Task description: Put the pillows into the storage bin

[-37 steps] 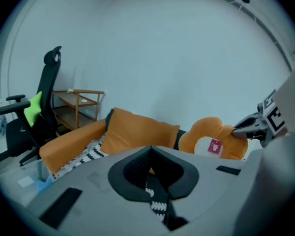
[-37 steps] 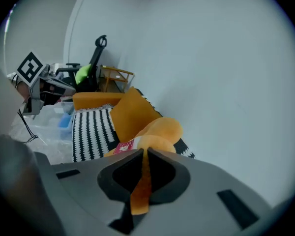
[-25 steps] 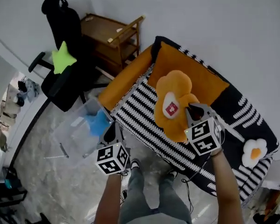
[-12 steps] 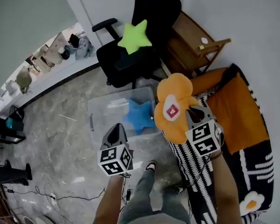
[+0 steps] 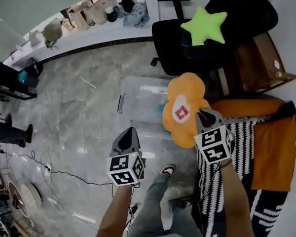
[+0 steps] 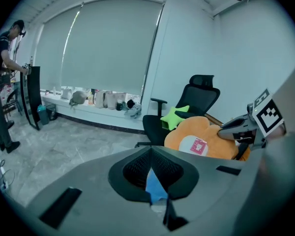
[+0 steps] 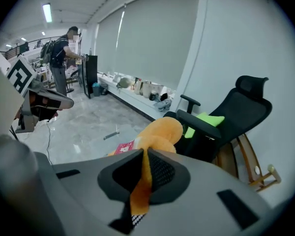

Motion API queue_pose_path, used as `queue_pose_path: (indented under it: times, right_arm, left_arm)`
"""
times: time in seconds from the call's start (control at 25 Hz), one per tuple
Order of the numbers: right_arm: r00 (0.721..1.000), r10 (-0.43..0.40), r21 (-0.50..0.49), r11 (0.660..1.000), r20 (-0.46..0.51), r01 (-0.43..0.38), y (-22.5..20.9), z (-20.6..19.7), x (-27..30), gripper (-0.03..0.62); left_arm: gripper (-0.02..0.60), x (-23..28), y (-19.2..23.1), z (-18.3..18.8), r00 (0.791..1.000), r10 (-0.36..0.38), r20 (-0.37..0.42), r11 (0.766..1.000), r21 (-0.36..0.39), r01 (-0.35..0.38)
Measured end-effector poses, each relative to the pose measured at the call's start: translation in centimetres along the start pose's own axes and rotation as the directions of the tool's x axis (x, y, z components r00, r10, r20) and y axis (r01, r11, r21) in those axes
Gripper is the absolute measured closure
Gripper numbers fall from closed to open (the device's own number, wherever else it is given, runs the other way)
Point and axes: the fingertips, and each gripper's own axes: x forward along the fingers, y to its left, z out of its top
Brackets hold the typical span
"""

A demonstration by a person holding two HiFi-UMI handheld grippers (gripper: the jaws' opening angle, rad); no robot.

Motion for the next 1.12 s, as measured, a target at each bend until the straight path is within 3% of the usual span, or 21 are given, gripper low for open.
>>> queue_pose_path:
  times: [0.28,0.4,0.52,0.8,1.12]
  right_arm:
    - [0.996,0.087,-0.006,0.996,-0.004,-0.087,5.5,1.5,7.3,0.573]
    - [0.999,0.002,0.012,1.0,0.038,-0.002,4.6,1.0,10.2,0.487]
    - [0.997,-0.07,-0.032,0.997,0.041,0.071,4.3,-0.6,11.4,0.485]
    - [0.999,-0.04,0.069,0.997,-0.028,0.042,5.5,-4.9,10.2,0.485]
    - [0.997,-0.071,0.165,0.984,-0.014,0.073,4.4,-6.7,6.8,0.485]
  left_arm:
    - [0.575,-0.7,6.6,-4.1,0.995,0.093,-0.022,0.993,-0.066,-0.094]
    - [0.575,-0.3,8.0,-5.2,0.992,0.123,-0.031,0.989,-0.075,-0.125]
    - [0.575,-0.1,8.9,-6.1,0.99,0.134,-0.034,0.988,-0.077,-0.137]
    - [0.575,0.7,8.3,-7.0,0.993,0.105,-0.048,0.992,-0.066,-0.108]
    - [0.575,1.9,4.7,-6.7,0.998,0.017,-0.06,1.0,-0.006,-0.018]
